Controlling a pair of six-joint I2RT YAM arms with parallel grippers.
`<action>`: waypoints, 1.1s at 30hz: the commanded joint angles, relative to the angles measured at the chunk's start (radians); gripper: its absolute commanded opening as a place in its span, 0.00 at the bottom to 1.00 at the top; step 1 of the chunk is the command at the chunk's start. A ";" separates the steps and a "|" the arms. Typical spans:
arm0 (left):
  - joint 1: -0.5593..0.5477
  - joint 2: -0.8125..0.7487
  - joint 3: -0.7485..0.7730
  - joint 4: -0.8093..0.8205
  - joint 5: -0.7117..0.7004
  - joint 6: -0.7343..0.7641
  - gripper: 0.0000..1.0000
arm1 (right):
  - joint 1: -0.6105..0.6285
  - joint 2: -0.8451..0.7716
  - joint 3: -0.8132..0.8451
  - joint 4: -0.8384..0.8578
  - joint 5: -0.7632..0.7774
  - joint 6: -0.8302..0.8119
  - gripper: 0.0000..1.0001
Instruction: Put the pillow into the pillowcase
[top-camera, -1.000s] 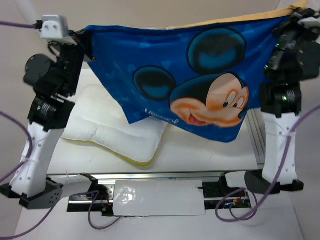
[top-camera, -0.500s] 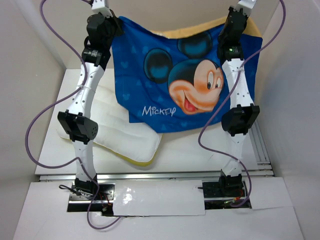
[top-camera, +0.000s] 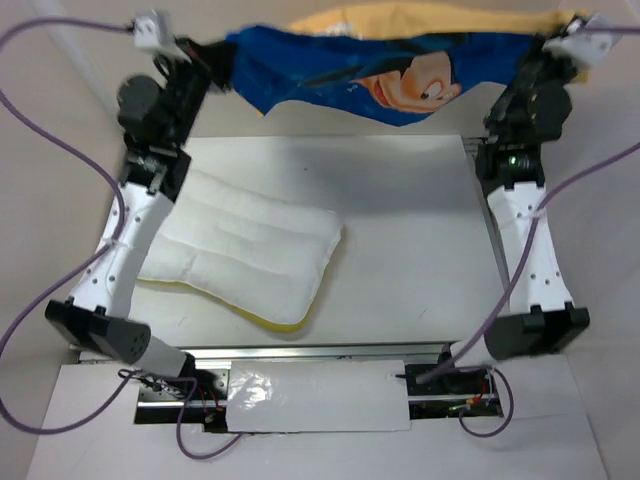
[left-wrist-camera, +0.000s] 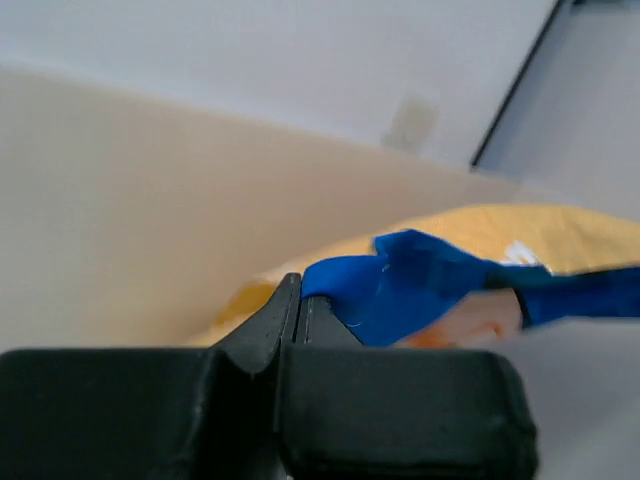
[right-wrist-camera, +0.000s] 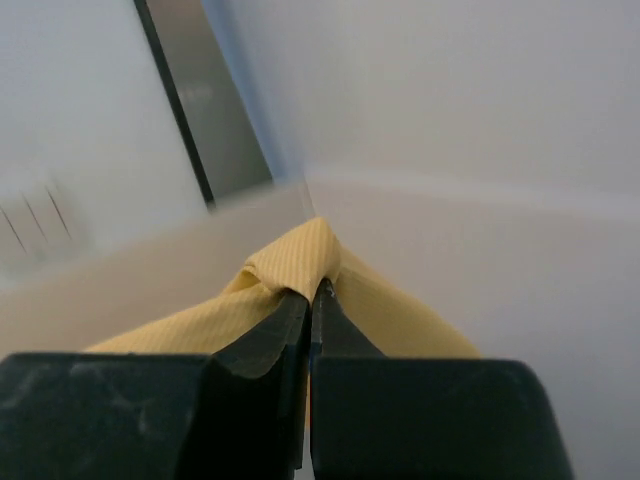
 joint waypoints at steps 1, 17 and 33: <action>-0.080 -0.099 -0.463 0.146 0.018 0.067 0.00 | -0.009 -0.125 -0.402 0.072 0.041 0.128 0.00; -0.452 -0.425 -1.222 0.003 -0.333 -0.051 0.00 | -0.019 -0.534 -0.923 -0.723 0.155 0.745 0.94; -0.614 -0.632 -1.112 -0.580 -0.516 -0.173 1.00 | 0.046 -0.319 -0.937 -0.586 -0.423 0.615 1.00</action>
